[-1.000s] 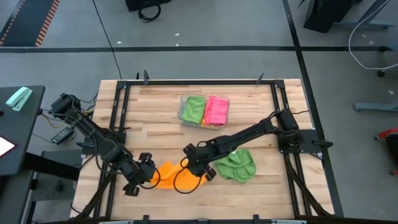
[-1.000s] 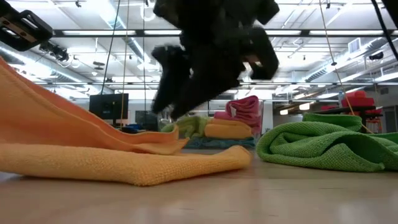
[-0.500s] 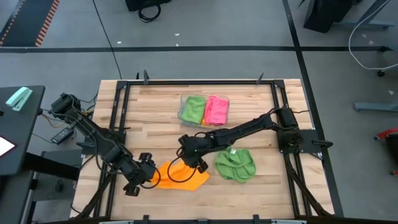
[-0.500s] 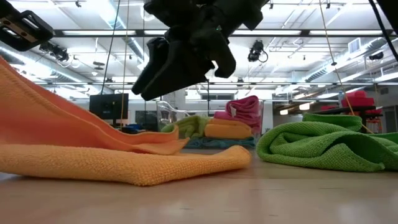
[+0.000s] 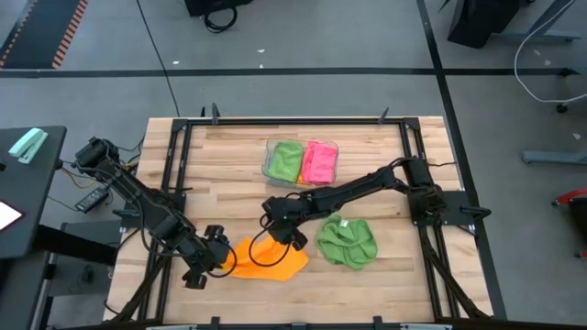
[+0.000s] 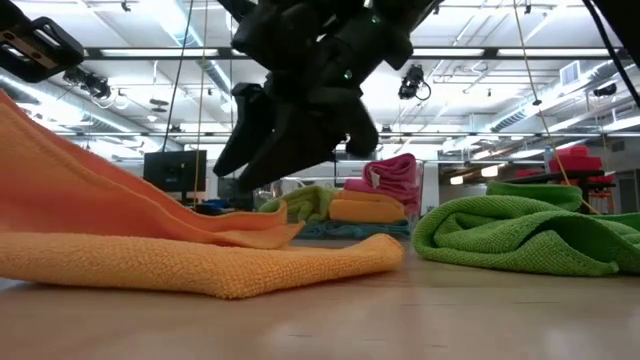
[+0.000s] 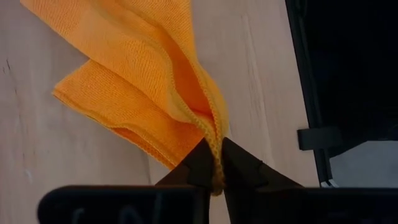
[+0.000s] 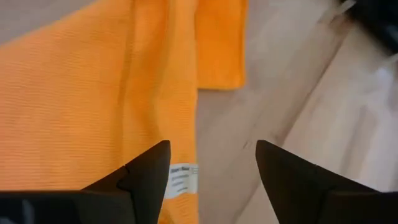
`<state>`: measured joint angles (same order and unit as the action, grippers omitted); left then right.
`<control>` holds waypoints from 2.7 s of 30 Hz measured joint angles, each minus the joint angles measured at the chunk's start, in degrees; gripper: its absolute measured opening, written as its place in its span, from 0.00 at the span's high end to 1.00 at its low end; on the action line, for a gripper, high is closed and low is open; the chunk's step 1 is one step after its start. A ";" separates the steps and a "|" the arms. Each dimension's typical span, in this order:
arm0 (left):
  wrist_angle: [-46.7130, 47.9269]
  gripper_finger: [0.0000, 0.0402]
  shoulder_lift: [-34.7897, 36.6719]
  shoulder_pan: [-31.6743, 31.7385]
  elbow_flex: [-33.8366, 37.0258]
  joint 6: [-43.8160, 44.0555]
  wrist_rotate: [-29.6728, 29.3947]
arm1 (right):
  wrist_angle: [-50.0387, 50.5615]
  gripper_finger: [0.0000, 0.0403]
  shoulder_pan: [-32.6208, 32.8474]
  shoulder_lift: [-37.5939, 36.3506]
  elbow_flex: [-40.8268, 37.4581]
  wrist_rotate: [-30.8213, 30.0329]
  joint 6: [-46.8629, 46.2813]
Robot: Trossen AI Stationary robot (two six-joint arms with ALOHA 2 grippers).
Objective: Fold microfiber towels
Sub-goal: Fold the yellow microfiber cloth
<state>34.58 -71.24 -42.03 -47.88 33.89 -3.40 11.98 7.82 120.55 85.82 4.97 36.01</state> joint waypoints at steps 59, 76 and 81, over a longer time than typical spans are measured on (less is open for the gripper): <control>-0.58 0.97 0.00 0.52 0.00 16.21 -0.44 | -9.02 0.36 6.42 3.32 -5.51 -24.61 4.96; -1.07 0.96 0.00 -0.01 0.00 12.81 -0.46 | -8.34 0.45 2.52 3.30 -5.49 -16.56 6.15; -1.39 0.91 0.00 -0.01 0.00 12.81 -0.46 | -7.47 0.52 1.06 3.30 -5.46 -14.94 4.74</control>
<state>33.19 -71.24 -42.04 -47.88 46.70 -3.86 4.52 8.89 123.85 80.36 -9.97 40.75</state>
